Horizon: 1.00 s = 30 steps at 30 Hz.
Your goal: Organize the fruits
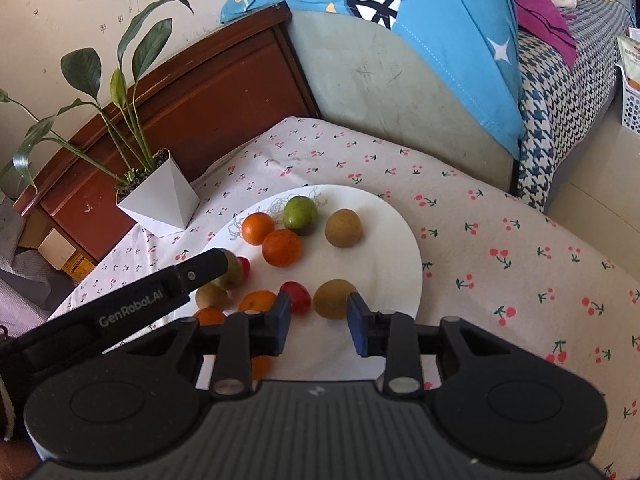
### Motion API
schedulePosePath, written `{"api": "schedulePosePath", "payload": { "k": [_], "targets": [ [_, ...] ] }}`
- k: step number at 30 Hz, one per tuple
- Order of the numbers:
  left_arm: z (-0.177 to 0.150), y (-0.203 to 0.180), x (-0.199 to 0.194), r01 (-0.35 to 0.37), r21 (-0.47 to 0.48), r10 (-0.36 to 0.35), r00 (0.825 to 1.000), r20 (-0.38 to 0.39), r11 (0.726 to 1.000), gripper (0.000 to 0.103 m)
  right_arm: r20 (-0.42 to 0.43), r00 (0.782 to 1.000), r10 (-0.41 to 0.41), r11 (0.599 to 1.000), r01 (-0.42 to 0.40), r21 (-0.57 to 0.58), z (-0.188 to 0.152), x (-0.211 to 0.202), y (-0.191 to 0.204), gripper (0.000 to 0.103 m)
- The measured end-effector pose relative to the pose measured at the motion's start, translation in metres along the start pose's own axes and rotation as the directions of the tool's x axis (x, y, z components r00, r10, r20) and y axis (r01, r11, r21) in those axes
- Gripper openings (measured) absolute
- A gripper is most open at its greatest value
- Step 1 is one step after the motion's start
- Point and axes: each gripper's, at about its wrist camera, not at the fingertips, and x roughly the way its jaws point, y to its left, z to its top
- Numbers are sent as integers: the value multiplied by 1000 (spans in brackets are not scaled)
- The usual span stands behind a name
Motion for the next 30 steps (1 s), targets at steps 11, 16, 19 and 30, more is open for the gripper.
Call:
{"api": "schedulePosePath", "payload": {
  "k": [11, 16, 19, 30],
  "targets": [
    [11, 10, -42, -77, -50, 79, 997, 28, 996, 75, 47, 998, -38, 999, 37, 30, -5, -32, 8, 63],
    [7, 12, -64, -127, -38, 129, 991, 29, 991, 83, 53, 997, -61, 998, 61, -4, -21, -48, 19, 71],
    [-3, 9, -73, -159, -13, 159, 987, 4, 987, 86, 65, 995, -72, 997, 71, 13, -31, -60, 19, 80],
    [-28, -18, -96, -195, 50, 198, 979, -52, 979, 86, 38, 992, -122, 983, 116, 141, -56, -100, -10, 86]
  ]
}}
